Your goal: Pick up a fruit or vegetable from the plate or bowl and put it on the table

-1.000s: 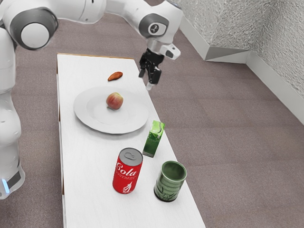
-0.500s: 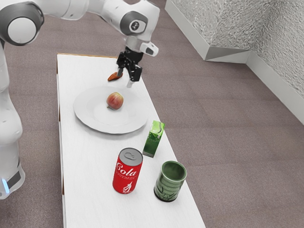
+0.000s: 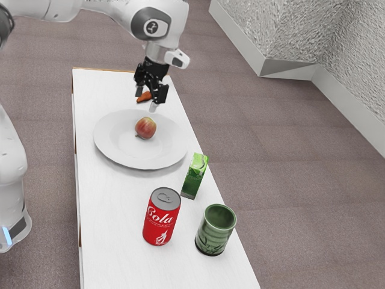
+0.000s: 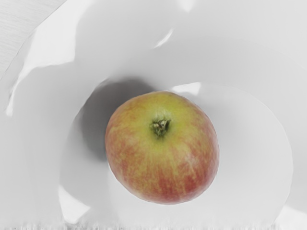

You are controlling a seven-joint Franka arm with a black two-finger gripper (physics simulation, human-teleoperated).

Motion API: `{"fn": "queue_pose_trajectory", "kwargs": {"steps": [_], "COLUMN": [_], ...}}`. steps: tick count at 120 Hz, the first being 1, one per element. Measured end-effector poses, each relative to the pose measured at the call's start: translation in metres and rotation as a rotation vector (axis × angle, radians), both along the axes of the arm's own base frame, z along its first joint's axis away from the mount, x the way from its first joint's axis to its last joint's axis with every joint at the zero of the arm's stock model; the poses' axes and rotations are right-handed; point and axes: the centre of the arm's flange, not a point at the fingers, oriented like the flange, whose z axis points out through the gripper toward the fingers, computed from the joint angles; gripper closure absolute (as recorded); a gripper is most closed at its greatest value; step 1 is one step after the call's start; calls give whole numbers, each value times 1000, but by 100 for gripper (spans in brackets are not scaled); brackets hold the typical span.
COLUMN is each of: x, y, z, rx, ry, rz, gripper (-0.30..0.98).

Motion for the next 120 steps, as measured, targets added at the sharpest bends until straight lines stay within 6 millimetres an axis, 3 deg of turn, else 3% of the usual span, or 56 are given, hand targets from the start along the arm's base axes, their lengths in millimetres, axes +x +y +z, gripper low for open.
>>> {"fn": "queue_pose_trajectory", "kwargs": {"steps": [35,64,120], "x": [-19,-27,-15], "y": [-13,-12,-39], "z": [5,3,-1], "rx": [5,3,74], "ry": [-14,-11,-35], "rz": [20,41,-48], "gripper": [0,0,0]}}
